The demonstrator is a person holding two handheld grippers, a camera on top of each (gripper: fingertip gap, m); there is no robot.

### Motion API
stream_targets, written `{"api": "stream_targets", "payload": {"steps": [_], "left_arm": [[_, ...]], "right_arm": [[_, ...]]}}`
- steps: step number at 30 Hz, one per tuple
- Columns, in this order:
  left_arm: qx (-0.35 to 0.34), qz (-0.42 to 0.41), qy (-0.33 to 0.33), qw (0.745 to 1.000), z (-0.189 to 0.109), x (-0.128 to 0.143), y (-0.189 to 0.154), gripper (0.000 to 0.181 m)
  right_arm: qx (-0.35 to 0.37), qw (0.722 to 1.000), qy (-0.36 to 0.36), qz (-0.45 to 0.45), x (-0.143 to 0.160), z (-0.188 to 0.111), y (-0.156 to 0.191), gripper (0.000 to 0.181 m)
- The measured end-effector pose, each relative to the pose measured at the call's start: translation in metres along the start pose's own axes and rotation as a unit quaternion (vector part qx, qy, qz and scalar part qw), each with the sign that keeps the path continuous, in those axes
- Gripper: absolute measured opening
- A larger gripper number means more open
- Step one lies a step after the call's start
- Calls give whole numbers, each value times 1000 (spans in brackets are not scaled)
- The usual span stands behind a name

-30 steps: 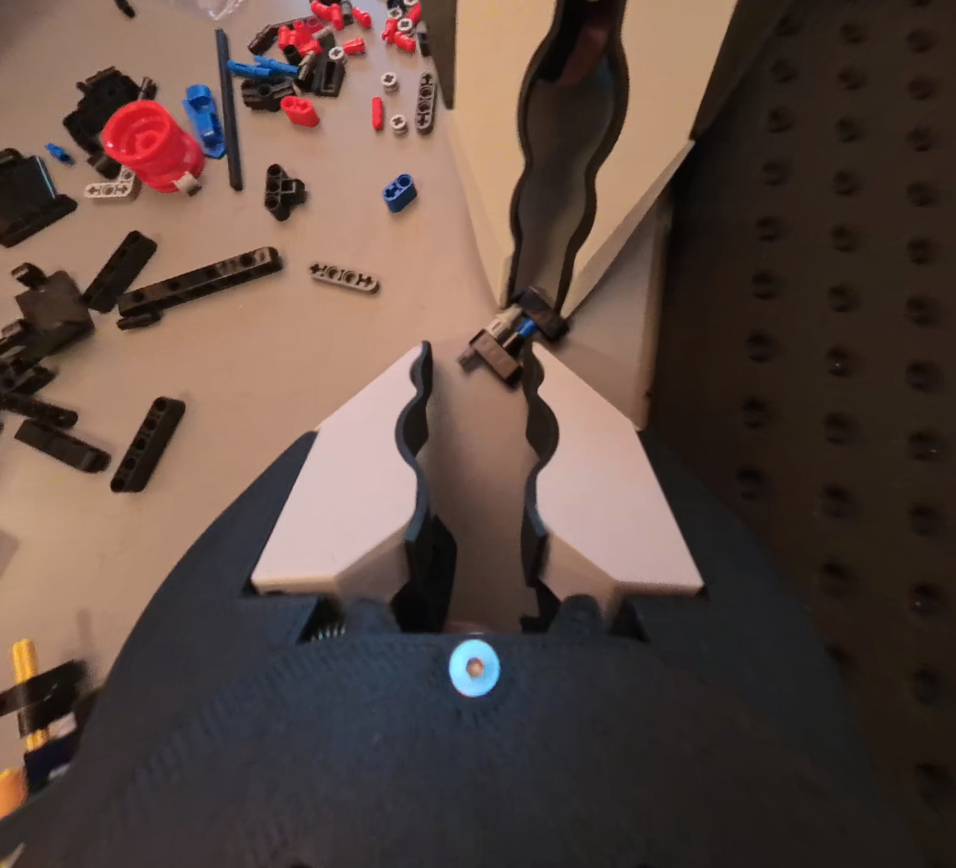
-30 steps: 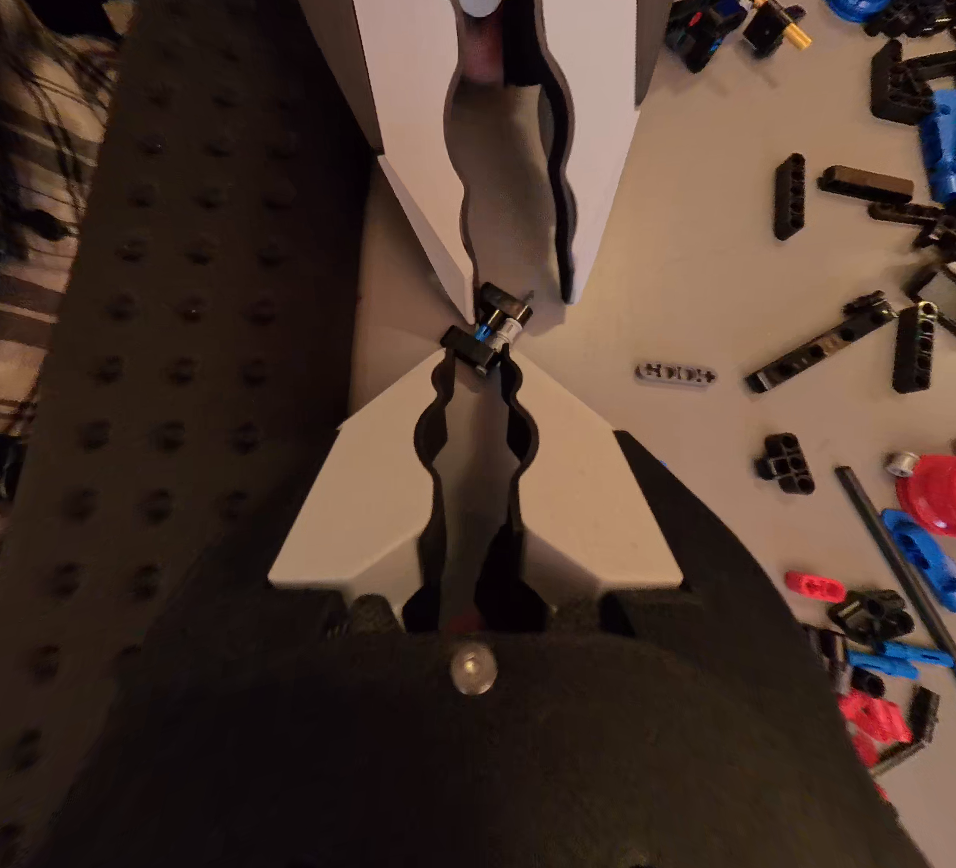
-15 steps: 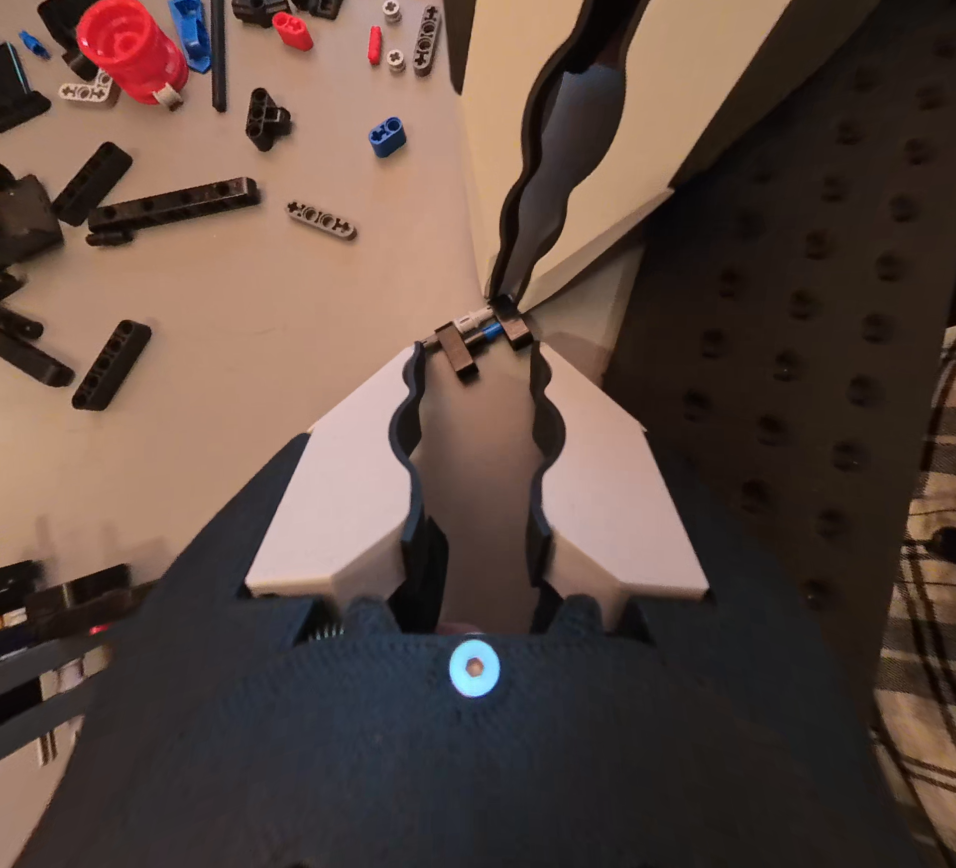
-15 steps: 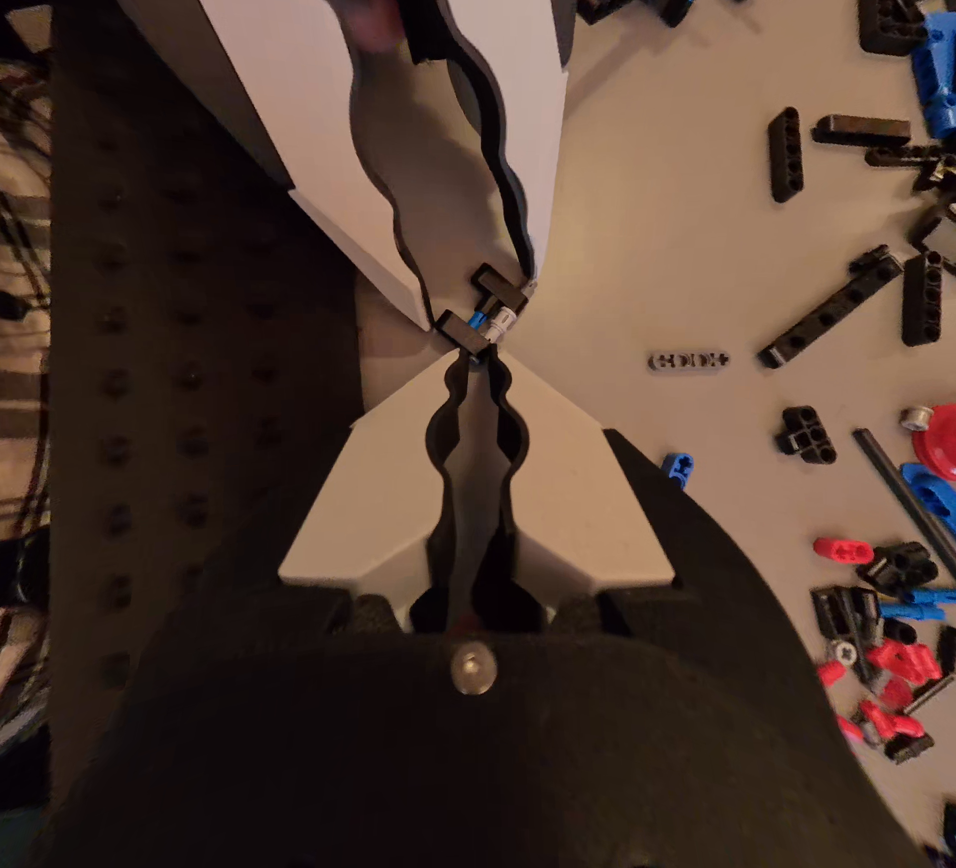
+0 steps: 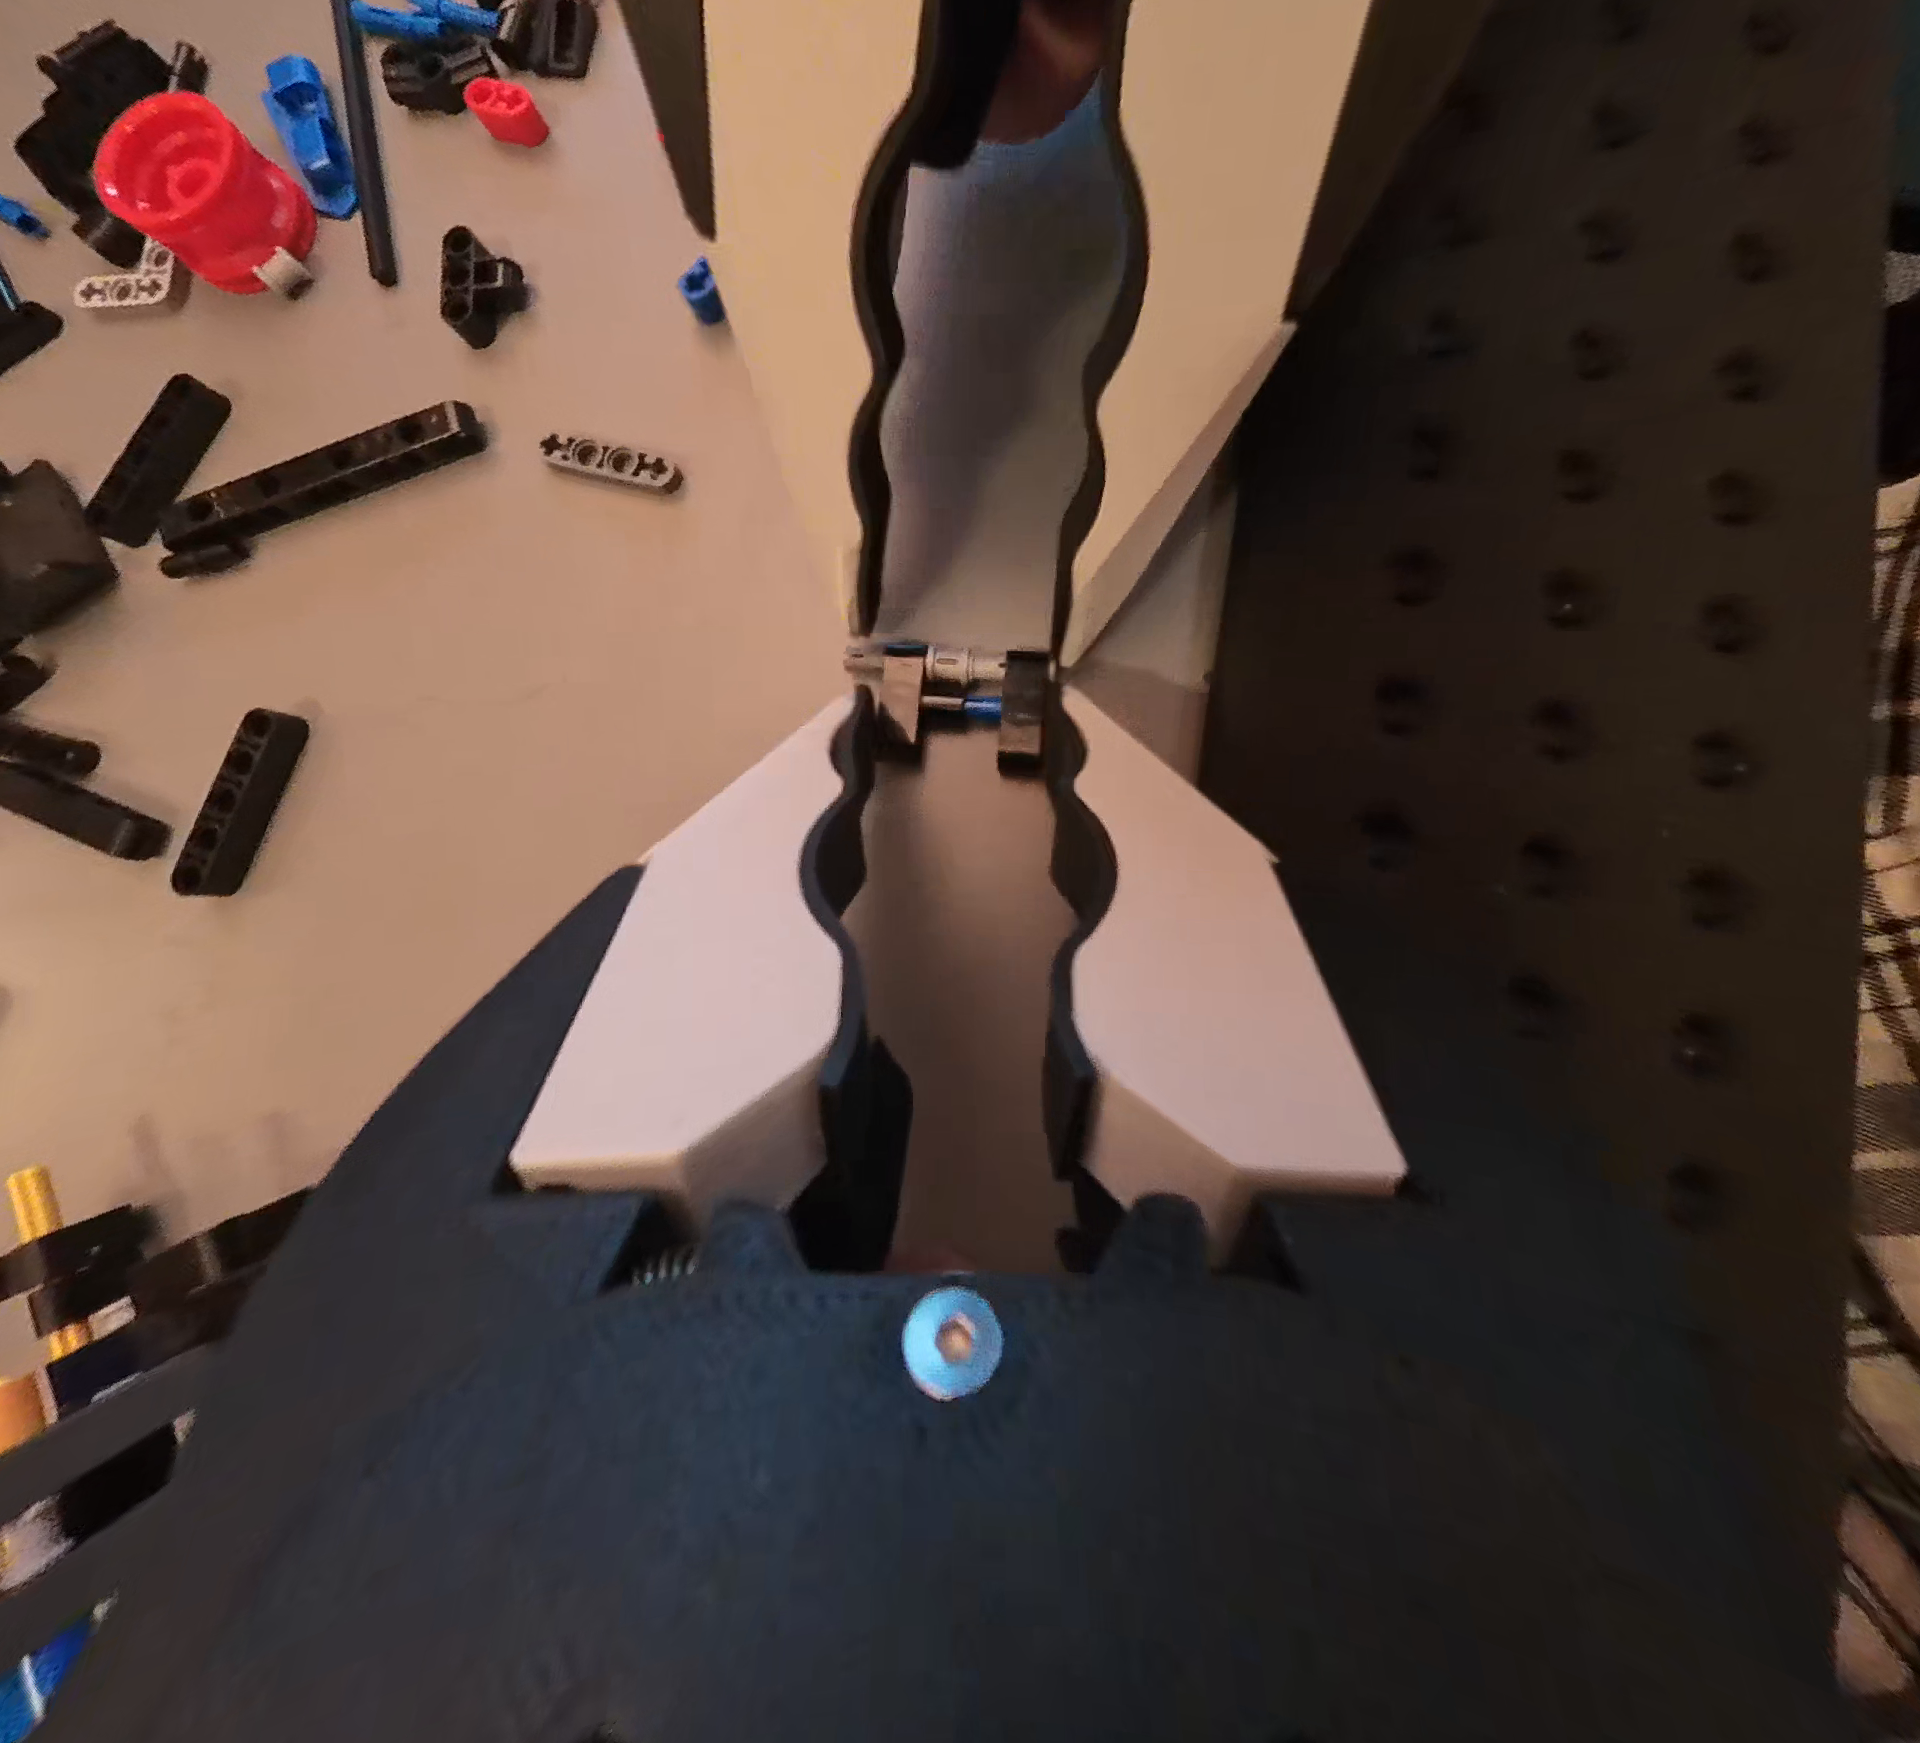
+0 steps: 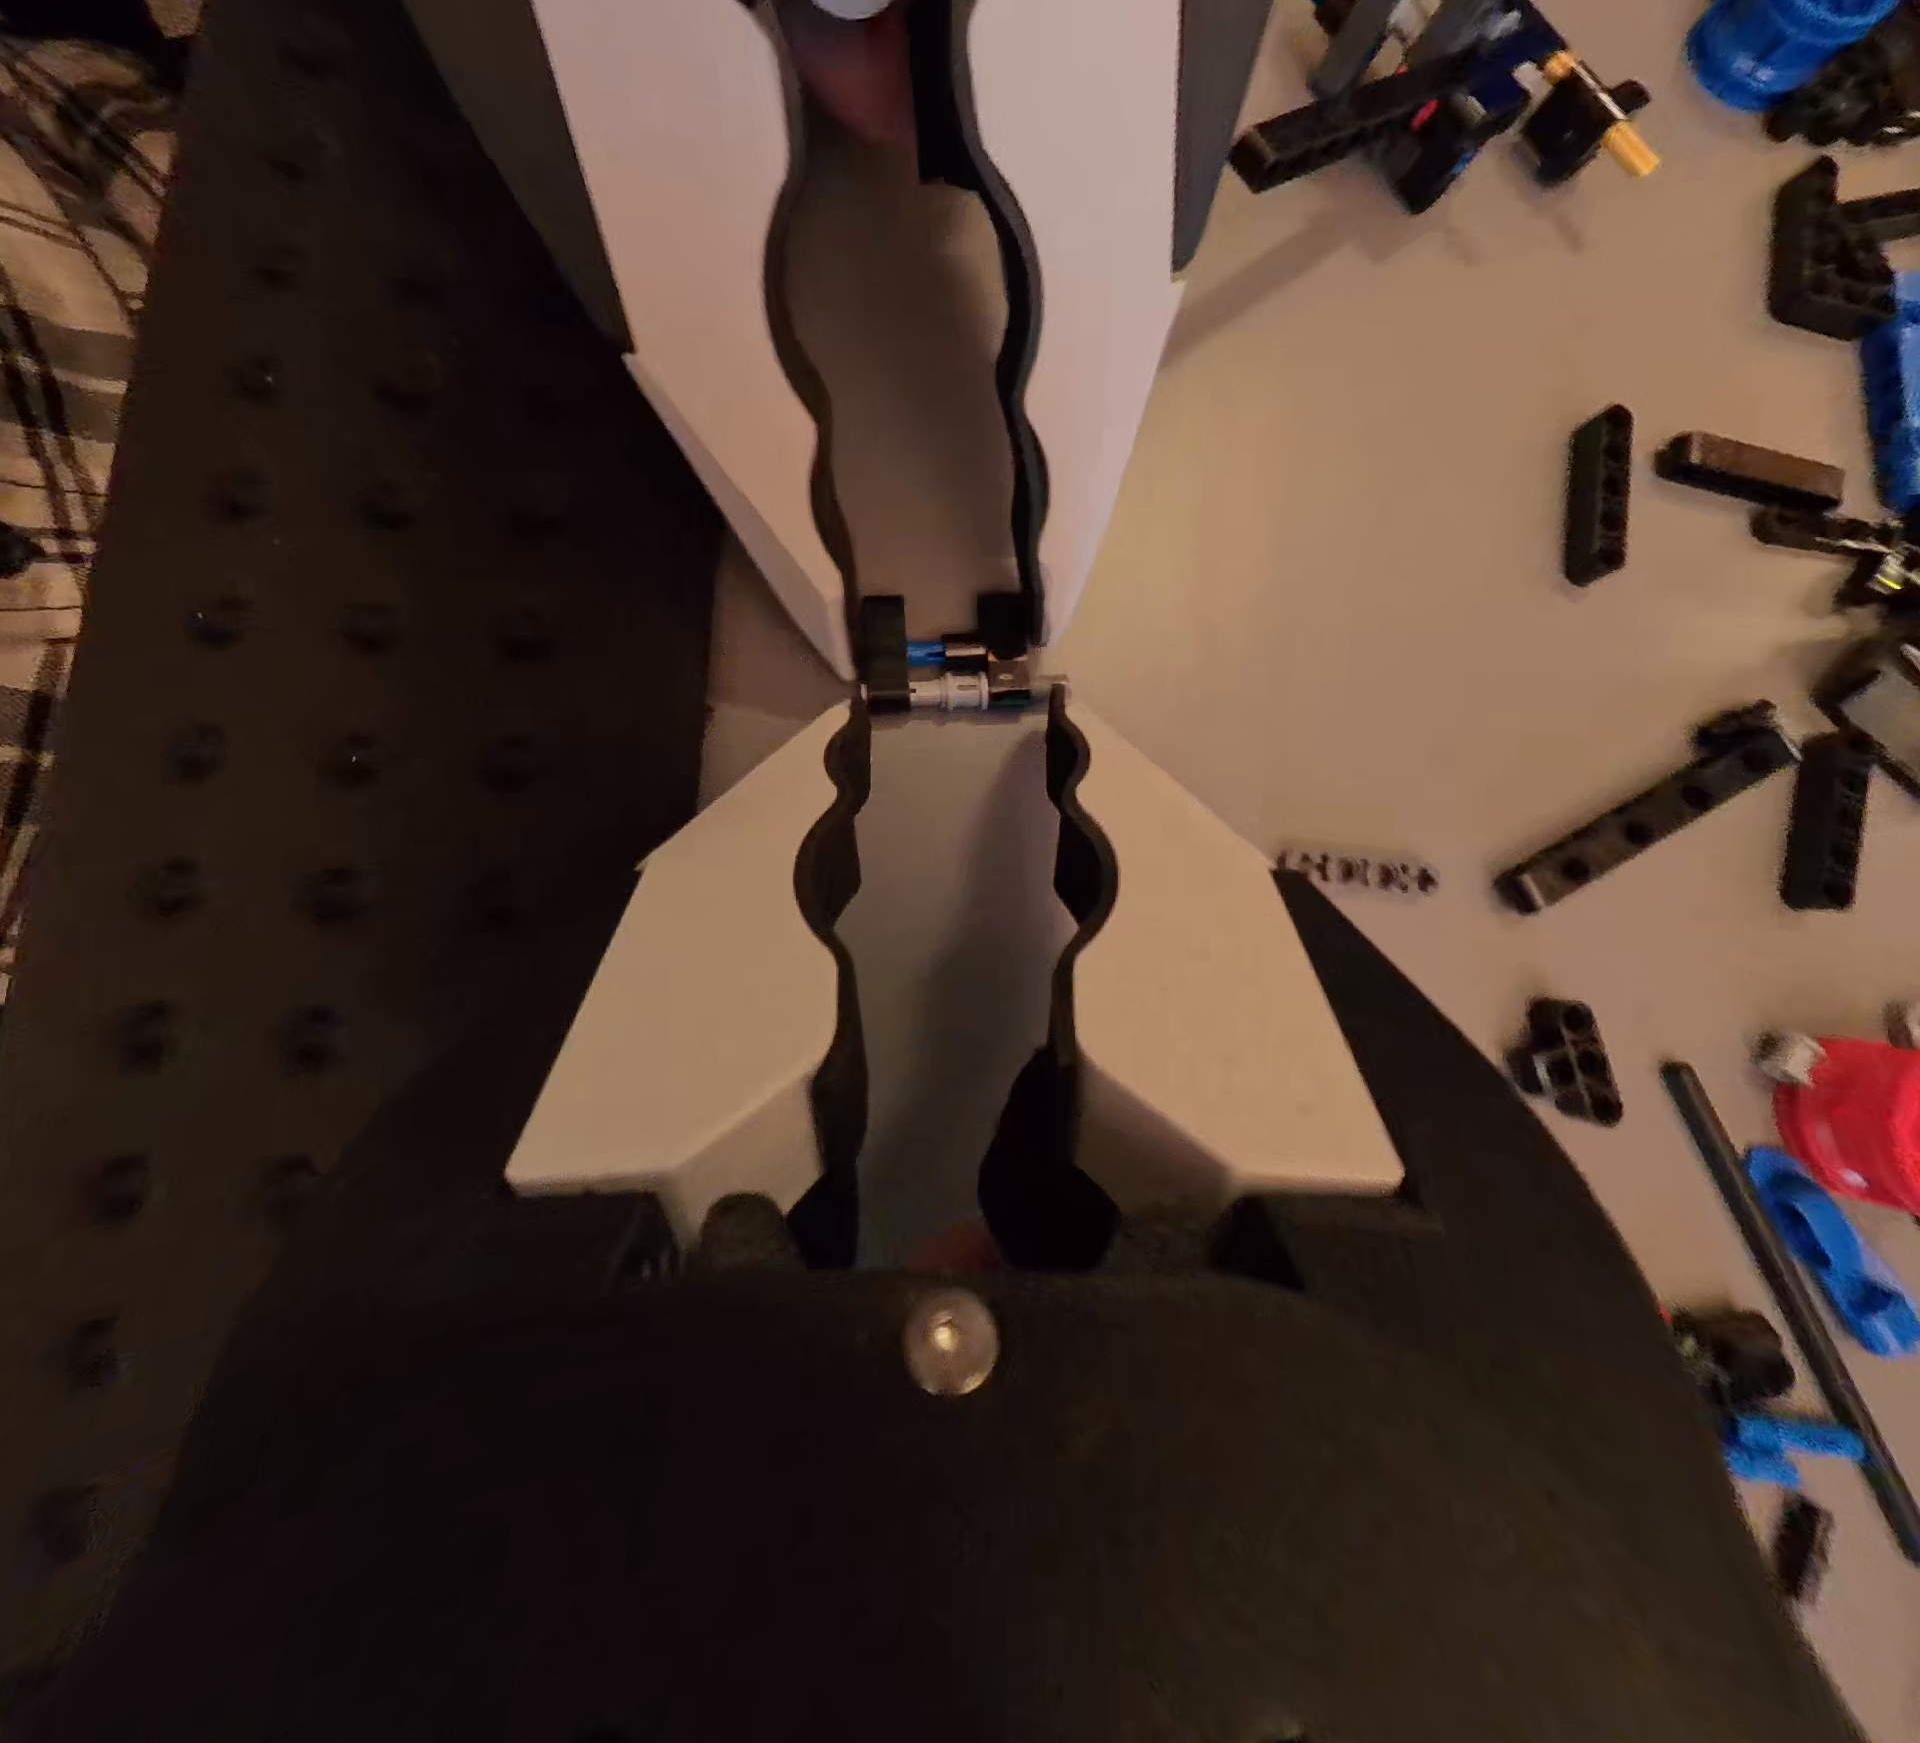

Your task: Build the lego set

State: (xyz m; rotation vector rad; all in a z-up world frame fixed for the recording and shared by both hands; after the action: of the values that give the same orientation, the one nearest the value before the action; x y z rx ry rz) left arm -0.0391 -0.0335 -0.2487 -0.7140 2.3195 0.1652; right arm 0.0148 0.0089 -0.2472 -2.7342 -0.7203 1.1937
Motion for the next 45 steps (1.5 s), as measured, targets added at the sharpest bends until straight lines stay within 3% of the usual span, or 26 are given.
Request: {"api": "stream_targets", "payload": {"steps": [29,38,45], "left_arm": [[21,44,-32,998,3,1,2,28],[44,33,-40,998,4,-3,5,28],[58,47,-16,997,2,1,2,38]], "right_arm": [[-39,997,-7,-71,-4,3,-1,27],[-72,996,-14,-51,-2,2,-5,28],[-60,997,-22,-49,1,2,-5,29]]}}
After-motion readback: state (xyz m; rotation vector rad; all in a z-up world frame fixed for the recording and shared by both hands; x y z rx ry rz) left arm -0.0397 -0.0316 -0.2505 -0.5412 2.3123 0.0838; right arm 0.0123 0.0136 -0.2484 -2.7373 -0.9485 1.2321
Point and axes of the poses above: each gripper's, where its closed fingertips meet, z out along the fingers, x out of its underside, y = z × x across the jaws, the point moved 5 cm from there along -z, back along the fingers, and after that the axes turned 13 degrees about x, right-handed, at the moved point
